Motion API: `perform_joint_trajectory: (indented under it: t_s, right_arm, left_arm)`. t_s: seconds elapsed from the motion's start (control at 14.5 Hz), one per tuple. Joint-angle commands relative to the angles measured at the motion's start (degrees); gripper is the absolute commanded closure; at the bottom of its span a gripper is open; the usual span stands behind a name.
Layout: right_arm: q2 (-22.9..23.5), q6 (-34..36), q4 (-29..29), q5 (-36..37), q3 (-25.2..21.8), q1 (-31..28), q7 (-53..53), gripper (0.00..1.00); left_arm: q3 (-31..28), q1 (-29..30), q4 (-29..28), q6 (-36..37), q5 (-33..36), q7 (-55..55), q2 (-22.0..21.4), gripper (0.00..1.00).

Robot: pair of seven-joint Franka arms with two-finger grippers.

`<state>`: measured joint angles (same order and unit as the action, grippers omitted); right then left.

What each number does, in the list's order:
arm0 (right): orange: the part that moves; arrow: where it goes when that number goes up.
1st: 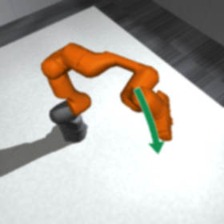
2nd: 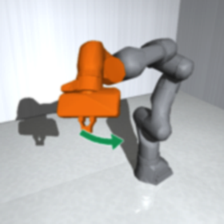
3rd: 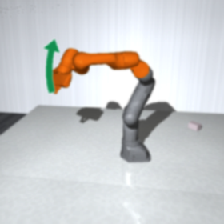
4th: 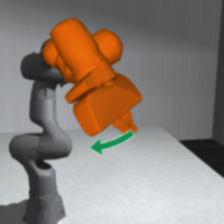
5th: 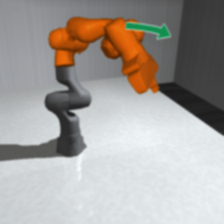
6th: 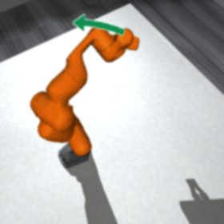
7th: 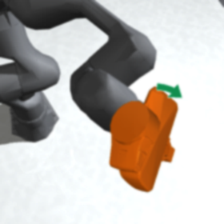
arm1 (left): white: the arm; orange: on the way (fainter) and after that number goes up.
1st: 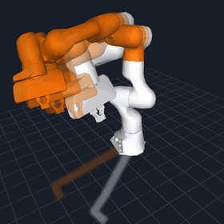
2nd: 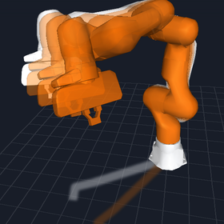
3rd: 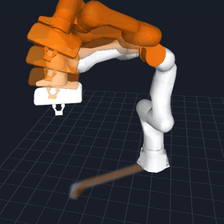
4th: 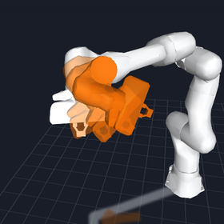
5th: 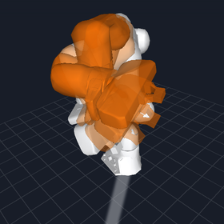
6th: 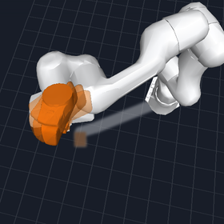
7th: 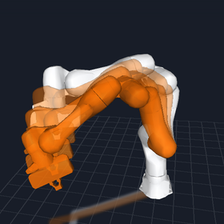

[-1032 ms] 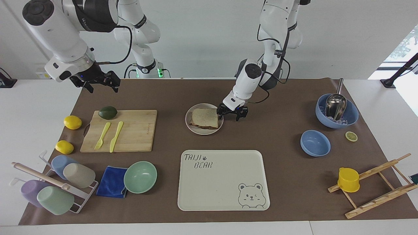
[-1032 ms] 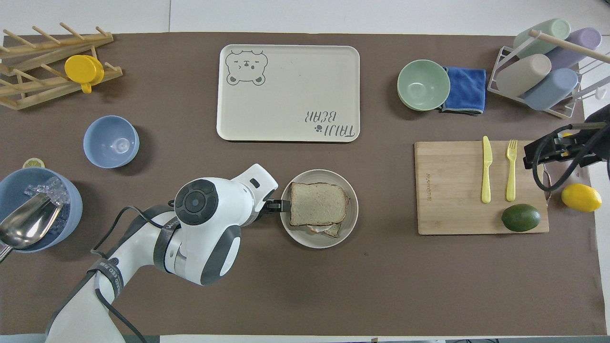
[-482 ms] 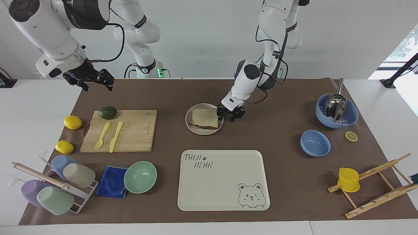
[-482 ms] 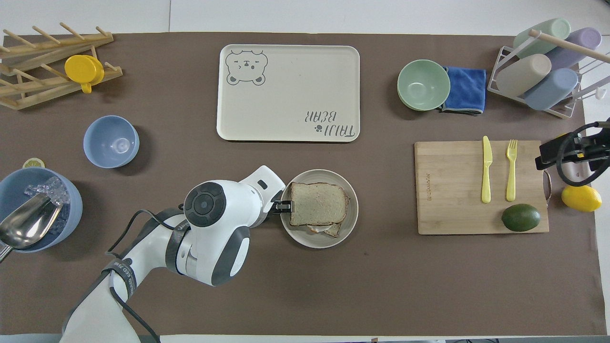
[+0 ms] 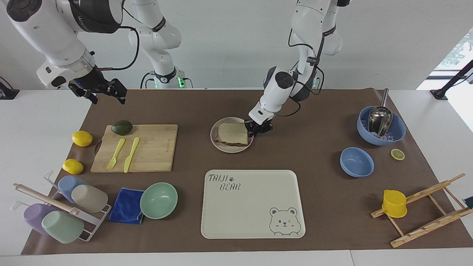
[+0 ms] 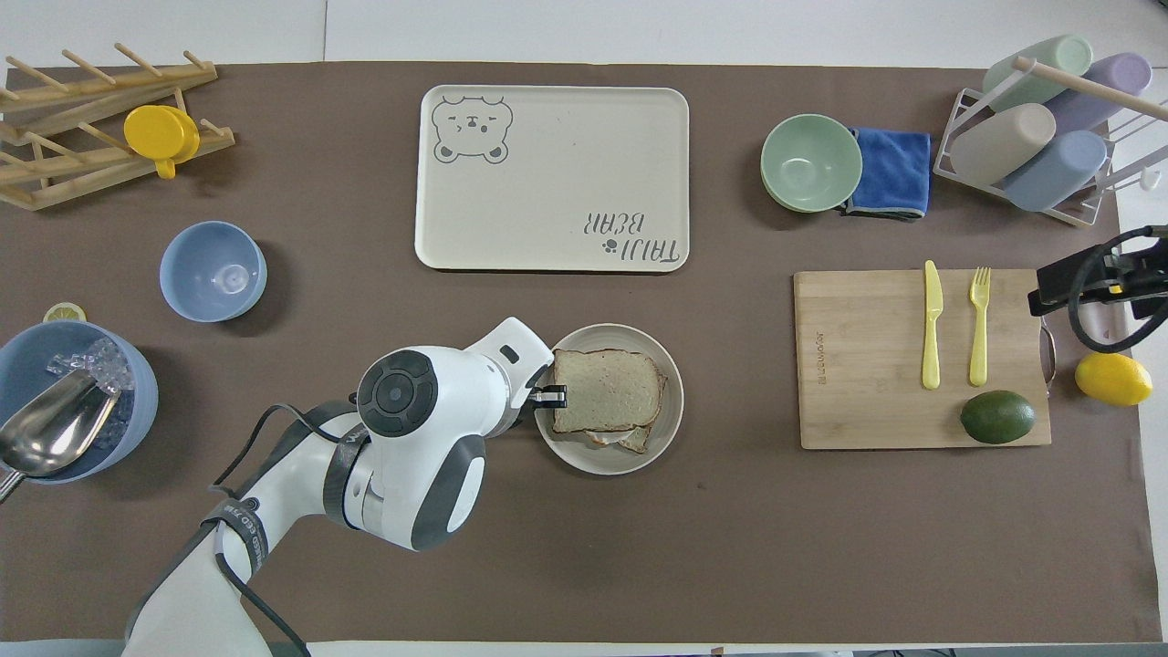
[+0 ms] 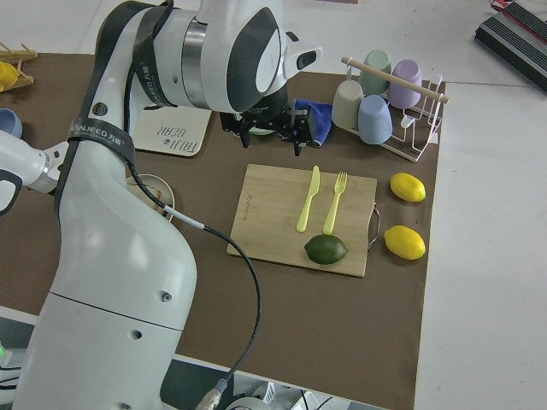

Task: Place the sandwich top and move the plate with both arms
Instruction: 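Lift the plate and carry it onto the bear tray with the left gripper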

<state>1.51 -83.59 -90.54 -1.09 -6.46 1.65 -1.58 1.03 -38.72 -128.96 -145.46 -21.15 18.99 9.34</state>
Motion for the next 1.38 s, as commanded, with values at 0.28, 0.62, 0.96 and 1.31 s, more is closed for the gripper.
perform_joint_trajectory:
  t_s: [0.28, 0.62, 0.96, 1.31]
  right_arm:
    - [-0.36, -0.08, 0.01, -0.31, 0.22, -0.77, 0.79, 0.0]
    - [-0.01, -1.22, 0.36, -0.4, 0.4, -0.07, 0.17, 0.0]
    - [-0.19, -0.26, 0.27, -0.4, 0.05, 1.07, -0.71, 0.0]
    - [-0.19, -0.78, 0.18, 0.13, -0.75, 1.87, -0.71, 0.0]
  left_arm:
    - [-0.86, -0.74, 0.37, -0.26, -3.89, -0.88, 0.42, 1.0]
    - [-1.21, 4.95, 11.41, 13.76, -6.8, -0.27, -0.28, 1.0]
    - [-1.64, 11.56, 27.86, 23.99, -7.5, 1.75, 4.63, 1.0]
    - [-2.43, 16.84, 40.51, 27.51, -6.72, 3.15, 13.76, 1.0]
